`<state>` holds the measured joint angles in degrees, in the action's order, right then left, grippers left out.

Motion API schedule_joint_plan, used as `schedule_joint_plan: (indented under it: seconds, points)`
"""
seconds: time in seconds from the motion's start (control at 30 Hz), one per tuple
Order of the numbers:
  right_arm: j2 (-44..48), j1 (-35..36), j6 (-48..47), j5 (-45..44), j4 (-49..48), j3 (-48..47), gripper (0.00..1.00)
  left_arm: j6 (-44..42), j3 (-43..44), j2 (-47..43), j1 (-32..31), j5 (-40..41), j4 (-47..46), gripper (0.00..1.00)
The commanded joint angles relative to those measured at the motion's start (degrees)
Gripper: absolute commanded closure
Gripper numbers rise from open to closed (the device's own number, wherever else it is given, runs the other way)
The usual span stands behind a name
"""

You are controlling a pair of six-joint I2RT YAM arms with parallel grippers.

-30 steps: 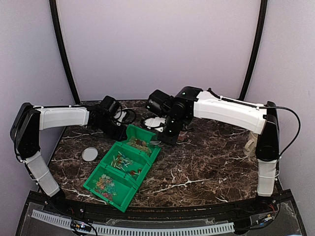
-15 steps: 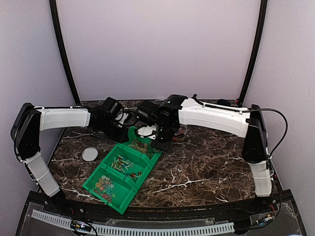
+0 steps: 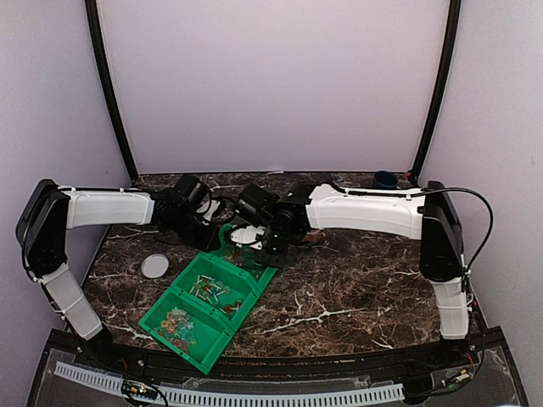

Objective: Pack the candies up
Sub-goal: Scoop the fake candies from the storage box.

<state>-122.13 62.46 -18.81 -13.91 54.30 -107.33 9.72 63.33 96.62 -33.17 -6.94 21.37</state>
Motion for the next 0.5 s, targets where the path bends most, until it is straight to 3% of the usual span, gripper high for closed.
schedule_joint_plan:
  seconds: [0.0,0.47]
  points:
    - [-2.33,-0.49,-1.12,6.37,-8.89,6.26,1.00,-0.99,0.61,-6.31,-1.61,-7.37,-5.49,1.00]
    - [11.25,-2.94,9.05,1.10,-32.38,26.44,1.00,-0.25,0.79,-5.88,-1.57,-3.30,-4.12,1.00]
